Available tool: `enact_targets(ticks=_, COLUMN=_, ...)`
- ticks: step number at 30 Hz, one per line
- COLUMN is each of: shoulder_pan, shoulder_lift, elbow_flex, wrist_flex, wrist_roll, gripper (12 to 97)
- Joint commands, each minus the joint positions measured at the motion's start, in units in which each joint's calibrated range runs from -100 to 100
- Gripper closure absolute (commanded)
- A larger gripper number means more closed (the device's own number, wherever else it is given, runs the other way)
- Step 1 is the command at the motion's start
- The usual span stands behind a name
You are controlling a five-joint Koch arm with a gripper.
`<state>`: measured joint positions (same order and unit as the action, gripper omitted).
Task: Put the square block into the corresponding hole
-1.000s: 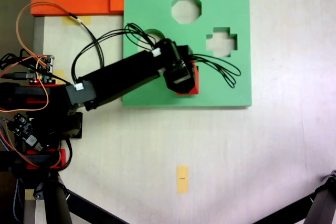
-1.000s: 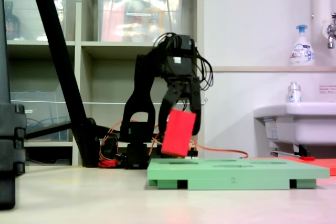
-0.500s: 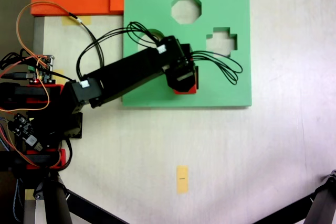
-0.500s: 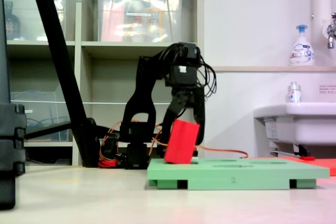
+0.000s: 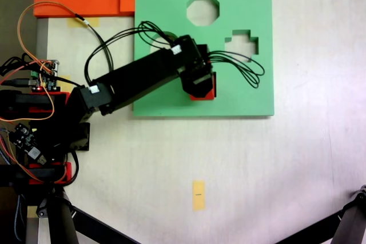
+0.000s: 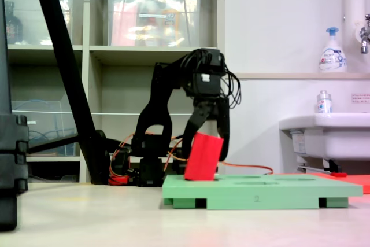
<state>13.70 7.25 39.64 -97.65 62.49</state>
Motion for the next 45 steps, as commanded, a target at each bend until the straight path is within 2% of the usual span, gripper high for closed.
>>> enact_targets(ticks=1, shoulder_pan=0.6, shoulder_lift=0.2, elbow_flex=2.6, wrist_flex=-2.3, wrist_roll=0.6, gripper=84.8)
enact_targets(ticks=19, shoulder_pan=0.6, shoulder_lift=8.3, elbow_flex=4.0, wrist_flex=-2.3, wrist_roll=0.6, gripper=83.6)
enact_targets(ticks=26, shoulder_pan=0.0, shoulder_lift=11.9, elbow_flex=3.8, wrist_flex=-2.3, wrist_roll=0.3, gripper=53.1)
enact_targets(ticks=32, shoulder_pan=-0.5, shoulder_lift=5.2, elbow_flex=3.7, wrist_flex=-2.3, wrist_roll=-0.7, gripper=44.2)
enact_targets(ticks=37, shoulder_pan=-0.7, shoulder_lift=-7.9, elbow_flex=3.7, wrist_flex=-2.3, wrist_roll=-1.7, gripper=33.2)
enact_targets(ticks=41, shoulder_pan=-0.6, shoulder_lift=-26.1, elbow_flex=3.8, wrist_flex=-2.3, wrist_roll=-2.7, gripper=33.0)
enact_targets(ticks=42, shoulder_pan=-0.5, shoulder_lift=-31.3, elbow_flex=3.7, wrist_flex=-2.3, wrist_roll=-3.7, gripper=35.6)
enact_targets(ticks=44, shoulder_pan=-0.6, shoulder_lift=-43.4, elbow_flex=2.8, wrist_flex=-2.3, wrist_roll=-7.2, gripper=53.1)
enact_targets(ticks=45, shoulder_pan=-1.0, shoulder_lift=-50.0, elbow_flex=2.3, wrist_flex=-2.3, wrist_roll=-8.4, gripper=57.7)
